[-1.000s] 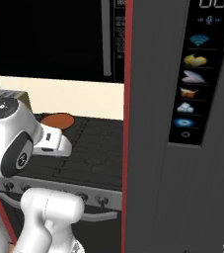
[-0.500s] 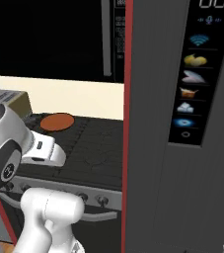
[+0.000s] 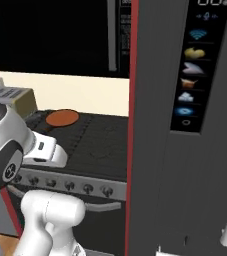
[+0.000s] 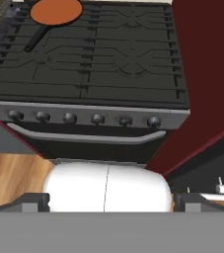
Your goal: Retrieve the fish from the fridge and place it on the saucepan with marinade on the stove.
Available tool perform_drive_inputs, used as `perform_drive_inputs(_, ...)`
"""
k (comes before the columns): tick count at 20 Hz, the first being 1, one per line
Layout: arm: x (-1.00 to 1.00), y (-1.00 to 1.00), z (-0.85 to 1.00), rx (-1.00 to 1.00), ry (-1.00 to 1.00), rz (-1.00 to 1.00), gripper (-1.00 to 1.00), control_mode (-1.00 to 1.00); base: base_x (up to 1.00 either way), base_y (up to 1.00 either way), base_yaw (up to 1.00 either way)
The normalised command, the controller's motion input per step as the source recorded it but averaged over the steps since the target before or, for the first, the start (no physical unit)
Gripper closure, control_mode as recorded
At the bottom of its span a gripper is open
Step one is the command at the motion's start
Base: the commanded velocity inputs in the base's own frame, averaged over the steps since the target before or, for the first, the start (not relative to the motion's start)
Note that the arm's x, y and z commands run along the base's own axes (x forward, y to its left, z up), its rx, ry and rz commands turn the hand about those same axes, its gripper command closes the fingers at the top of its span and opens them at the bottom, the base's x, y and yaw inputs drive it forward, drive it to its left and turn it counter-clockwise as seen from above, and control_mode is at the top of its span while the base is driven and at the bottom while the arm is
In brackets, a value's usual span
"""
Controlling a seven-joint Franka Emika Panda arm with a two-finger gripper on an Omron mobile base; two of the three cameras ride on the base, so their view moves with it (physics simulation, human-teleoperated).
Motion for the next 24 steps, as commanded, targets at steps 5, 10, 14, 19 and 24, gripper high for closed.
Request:
perform_drive_inputs(5,0.0,0.0,0.0,0.0,0.0,0.0,-1.0,1.0,-0.96,-0.17,0.0)
perform_drive_inputs(10,0.0,0.0,0.0,0.0,0.0,0.0,-1.0,1.0,-0.87,-0.19,0.0)
perform_drive_inputs(14,0.0,0.0,0.0,0.0,0.0,0.0,-1.0,1.0,-0.72,-0.32,0.0)
perform_drive_inputs(19,0.0,0.0,0.0,0.0,0.0,0.0,-1.0,1.0,-0.48,-0.56,-0.02)
perform_drive_inputs(24,0.0,0.0,0.0,0.0,0.0,0.0,-1.0,1.0,-0.13,-0.81,-0.03)
